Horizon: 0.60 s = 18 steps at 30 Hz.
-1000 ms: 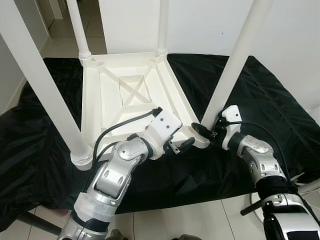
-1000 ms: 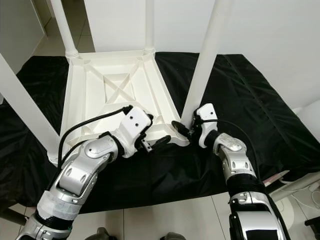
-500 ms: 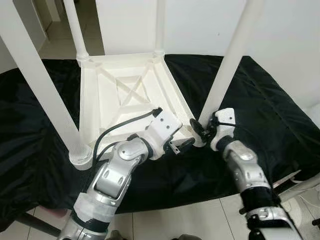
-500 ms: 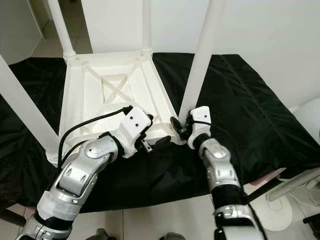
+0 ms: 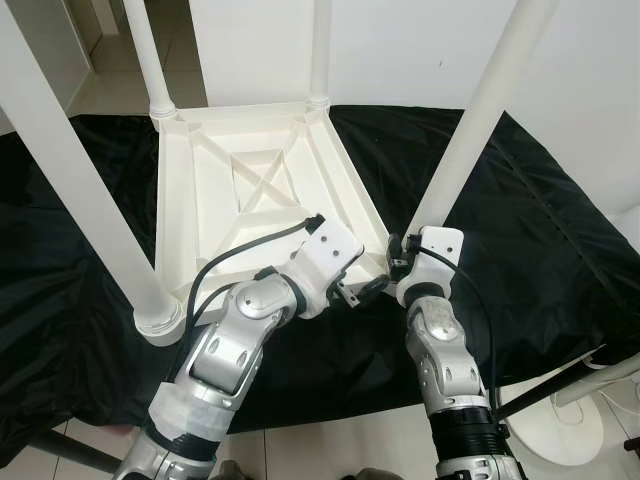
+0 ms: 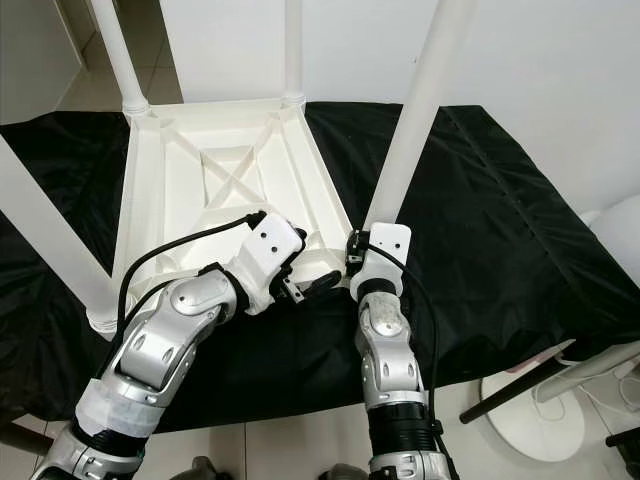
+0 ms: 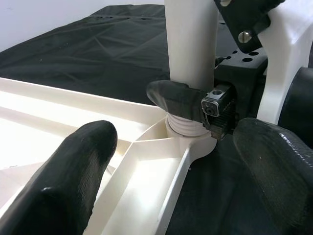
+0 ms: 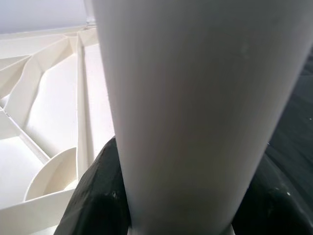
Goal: Building children table
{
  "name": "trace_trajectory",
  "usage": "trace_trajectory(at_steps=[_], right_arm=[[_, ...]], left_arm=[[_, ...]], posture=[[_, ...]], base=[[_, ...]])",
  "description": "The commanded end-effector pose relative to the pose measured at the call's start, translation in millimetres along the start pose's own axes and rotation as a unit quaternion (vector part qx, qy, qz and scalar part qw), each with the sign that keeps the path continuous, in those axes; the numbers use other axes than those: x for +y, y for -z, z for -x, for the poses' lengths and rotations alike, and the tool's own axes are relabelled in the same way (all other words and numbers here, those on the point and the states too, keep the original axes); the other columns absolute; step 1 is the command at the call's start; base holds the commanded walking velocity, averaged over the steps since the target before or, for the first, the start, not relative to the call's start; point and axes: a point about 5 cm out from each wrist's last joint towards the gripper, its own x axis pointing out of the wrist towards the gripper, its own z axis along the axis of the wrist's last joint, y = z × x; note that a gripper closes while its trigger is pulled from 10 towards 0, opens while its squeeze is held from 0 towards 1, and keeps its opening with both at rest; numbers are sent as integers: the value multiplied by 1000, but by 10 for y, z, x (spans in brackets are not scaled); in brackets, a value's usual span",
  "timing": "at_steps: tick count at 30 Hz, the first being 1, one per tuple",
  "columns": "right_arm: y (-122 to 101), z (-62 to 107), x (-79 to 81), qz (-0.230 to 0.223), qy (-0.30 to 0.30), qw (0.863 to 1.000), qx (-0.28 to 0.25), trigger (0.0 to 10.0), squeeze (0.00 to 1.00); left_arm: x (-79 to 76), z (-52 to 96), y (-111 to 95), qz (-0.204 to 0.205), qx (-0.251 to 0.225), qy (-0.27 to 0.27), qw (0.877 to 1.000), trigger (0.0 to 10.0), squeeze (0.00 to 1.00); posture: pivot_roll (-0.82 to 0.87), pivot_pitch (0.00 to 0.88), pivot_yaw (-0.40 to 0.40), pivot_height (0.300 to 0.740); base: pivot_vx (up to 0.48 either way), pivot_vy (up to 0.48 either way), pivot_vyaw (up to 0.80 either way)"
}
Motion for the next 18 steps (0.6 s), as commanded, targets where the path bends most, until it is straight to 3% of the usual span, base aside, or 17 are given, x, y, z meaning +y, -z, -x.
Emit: trace_trajectory(at_steps=[1, 8, 9, 10, 18], right_arm=[[108, 16, -44, 3, 16, 999, 33, 10000, 0], [22, 43, -1, -20, -12, 1000, 11, 10000, 0], [9, 49, -7, -16, -12, 1000, 7, 10000, 290], [0, 56, -13, -18, -15, 1000, 3, 10000, 1000], [-89, 71, -135, -19, -58, 998, -34, 10000, 1000]], left_arm=[[31, -44, -14, -9, -3, -27, 1000, 10000, 0], [90, -84, -44, -16, -8, -32, 999, 10000, 0], [102, -84, -46, -18, -9, -33, 999, 10000, 0], [111, -83, -48, -19, -9, -34, 999, 10000, 0], [100, -112, -63, -33, -12, -38, 999, 10000, 0]], posture=[[-112, 0, -4, 740], [-110, 0, -6, 740], [-109, 0, -7, 740], [-109, 0, -9, 740], [-97, 0, -28, 740]], base=[[0, 0, 0], [0, 0, 0], [0, 0, 0], [0, 0, 0], [0, 0, 0]])
